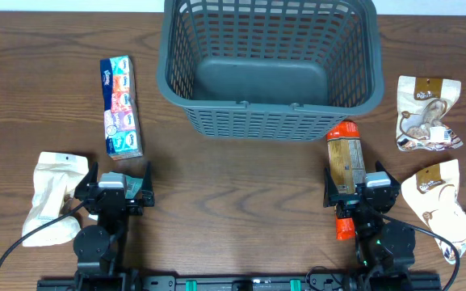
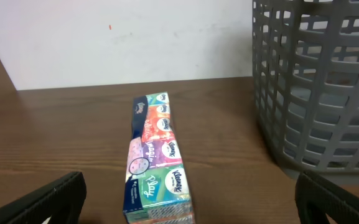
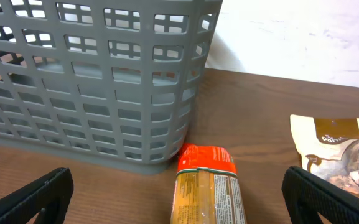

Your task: Pack container

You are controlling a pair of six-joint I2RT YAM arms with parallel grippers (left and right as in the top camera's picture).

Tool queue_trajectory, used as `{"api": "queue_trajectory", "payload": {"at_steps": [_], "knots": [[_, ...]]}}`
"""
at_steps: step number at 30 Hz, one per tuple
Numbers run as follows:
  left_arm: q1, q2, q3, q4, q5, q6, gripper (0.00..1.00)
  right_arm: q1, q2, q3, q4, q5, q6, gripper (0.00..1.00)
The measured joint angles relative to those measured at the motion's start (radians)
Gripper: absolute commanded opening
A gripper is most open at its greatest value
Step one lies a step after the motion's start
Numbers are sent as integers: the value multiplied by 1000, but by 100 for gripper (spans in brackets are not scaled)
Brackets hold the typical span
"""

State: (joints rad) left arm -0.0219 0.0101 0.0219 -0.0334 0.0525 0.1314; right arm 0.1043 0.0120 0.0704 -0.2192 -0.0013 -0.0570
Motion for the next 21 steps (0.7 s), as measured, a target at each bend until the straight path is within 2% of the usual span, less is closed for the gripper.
{"api": "queue_trajectory", "payload": {"at_steps": [8,13,16,21], "knots": [[0,0,0,0,0,0,99,0,0,1,-10,-17,87,99],[0,0,0,0,0,0,99,0,5,53,-116,-33,140,99],[0,0,0,0,0,0,99,-7,38,169,-223,-32,154,99],[0,0,0,0,0,0,98,-49,201,489,-508,-29,154,99]]}}
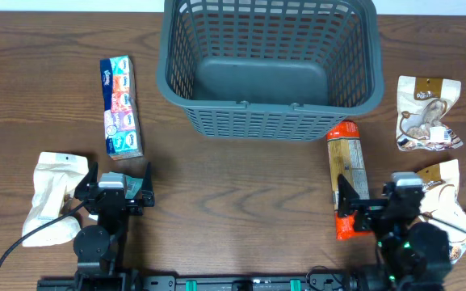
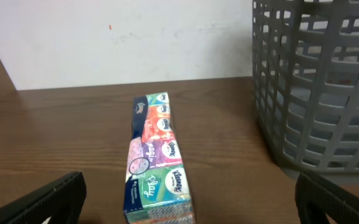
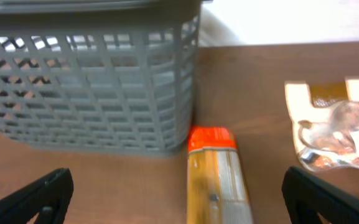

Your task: Pack container

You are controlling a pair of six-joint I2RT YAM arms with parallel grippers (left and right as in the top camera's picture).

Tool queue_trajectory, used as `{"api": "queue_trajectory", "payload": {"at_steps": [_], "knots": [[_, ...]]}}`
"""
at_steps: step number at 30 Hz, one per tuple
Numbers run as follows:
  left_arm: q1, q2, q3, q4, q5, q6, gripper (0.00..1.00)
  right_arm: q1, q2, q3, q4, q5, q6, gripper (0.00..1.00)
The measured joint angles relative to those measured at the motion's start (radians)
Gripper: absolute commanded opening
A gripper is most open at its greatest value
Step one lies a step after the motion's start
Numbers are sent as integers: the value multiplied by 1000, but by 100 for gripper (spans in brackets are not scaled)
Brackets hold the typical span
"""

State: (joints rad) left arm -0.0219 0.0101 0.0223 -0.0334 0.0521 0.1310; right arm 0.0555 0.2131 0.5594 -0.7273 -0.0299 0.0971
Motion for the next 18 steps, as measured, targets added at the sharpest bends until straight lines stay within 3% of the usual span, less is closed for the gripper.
{"api": "queue_trajectory", "payload": {"at_steps": [13,18], "knots": [[0,0,0,0,0,-8,99,-24,717,849,-711,5,-37,99],[0,0,0,0,0,-17,99,-24,881,1069,-834,80,-36,99]]}}
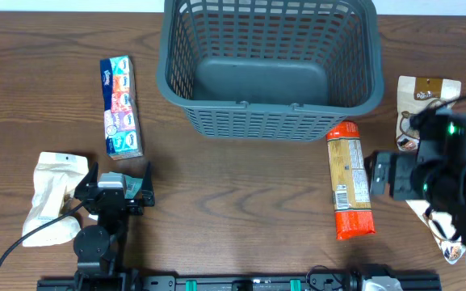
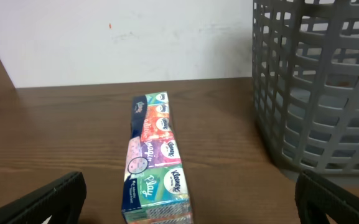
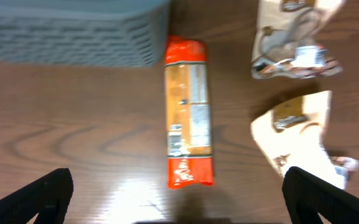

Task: Pack container
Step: 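Move the right gripper over the spaghetti package and lower onto it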

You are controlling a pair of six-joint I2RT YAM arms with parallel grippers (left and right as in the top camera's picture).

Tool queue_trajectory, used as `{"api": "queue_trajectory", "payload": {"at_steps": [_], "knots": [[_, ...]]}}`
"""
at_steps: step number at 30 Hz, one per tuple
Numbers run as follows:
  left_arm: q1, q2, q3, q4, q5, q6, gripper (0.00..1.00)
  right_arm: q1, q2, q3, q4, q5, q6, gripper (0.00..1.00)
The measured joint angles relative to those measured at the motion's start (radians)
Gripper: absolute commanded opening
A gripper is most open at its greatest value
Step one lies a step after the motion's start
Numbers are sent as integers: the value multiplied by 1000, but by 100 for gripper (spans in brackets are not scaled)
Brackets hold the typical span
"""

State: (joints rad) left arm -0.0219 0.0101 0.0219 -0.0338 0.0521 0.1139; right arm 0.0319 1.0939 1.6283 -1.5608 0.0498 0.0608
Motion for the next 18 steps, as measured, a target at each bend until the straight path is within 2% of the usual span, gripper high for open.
{"api": "queue_trajectory", "payload": {"at_steps": [7,18], "knots": [[0,0,0,0,0,-10,99,-5,137,-1,-54,94,0,99],[0,0,0,0,0,-12,99,-87,109,-165,85,69,-36,99]]}}
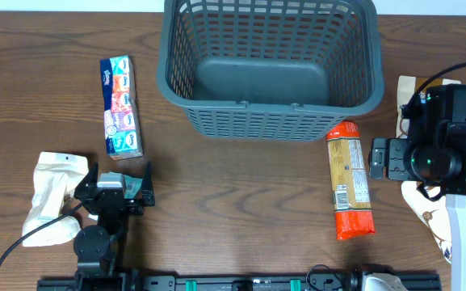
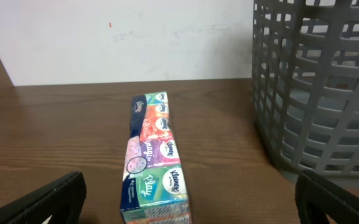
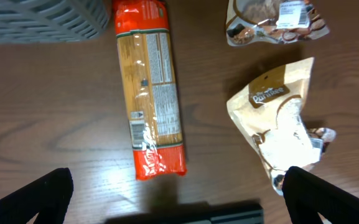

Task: Pack container
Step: 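Move the right gripper over the spaghetti package and lower onto it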

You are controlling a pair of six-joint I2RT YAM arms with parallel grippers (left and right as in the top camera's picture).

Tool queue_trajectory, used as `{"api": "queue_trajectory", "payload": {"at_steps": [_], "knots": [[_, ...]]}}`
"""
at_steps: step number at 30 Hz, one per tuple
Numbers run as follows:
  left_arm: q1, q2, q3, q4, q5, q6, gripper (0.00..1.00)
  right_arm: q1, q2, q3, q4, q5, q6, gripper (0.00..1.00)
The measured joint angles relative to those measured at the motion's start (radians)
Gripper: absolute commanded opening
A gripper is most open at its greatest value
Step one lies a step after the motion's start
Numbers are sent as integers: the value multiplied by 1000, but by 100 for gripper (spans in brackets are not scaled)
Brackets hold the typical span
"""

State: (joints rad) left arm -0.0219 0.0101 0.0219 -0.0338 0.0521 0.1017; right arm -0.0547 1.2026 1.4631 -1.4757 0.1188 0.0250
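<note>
The grey basket point(image 1: 269, 105) stands empty at the back centre of the table. A colourful tissue pack point(image 1: 121, 107) lies to its left, straight ahead of my left gripper point(image 2: 188, 199), which rests open and low at the front left. An orange pasta pack point(image 1: 351, 179) lies lengthwise in front of the basket's right corner. My right gripper point(image 3: 179, 199) hangs open, high above the table and facing down, between the pasta pack point(image 3: 151, 87) and a cream snack bag point(image 3: 282, 118). It holds nothing.
A second brown-and-white snack bag point(image 3: 275, 22) lies behind the cream one, partly under my right arm point(image 1: 434, 153) in the overhead view. Another cream bag point(image 1: 51, 198) lies at the front left beside the left arm. The basket wall point(image 2: 316, 87) fills the left wrist view's right side.
My right gripper has shifted a little to the right and back; the pasta pack now lies left of centre beneath it and the cream bag nearer the middle. The left arm has not moved.
My right gripper first sat low at the front right, over the pasta pack's near end and facing the basket. Then it stood further right and slightly raised. Then it was high up, looking straight down, as it is now. No object has moved.
</note>
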Motion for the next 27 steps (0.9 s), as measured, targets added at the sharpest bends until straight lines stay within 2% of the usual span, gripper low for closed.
{"api": "queue_trajectory", "payload": {"at_steps": [7,17,27], "knots": [[0,0,0,0,0,0,99,-54,0,-135,130,-43,-17,99],[0,0,0,0,0,-1,99,-57,9,-355,360,-93,-52,99],[0,0,0,0,0,0,99,-57,172,-427,481,-132,-62,99]]}}
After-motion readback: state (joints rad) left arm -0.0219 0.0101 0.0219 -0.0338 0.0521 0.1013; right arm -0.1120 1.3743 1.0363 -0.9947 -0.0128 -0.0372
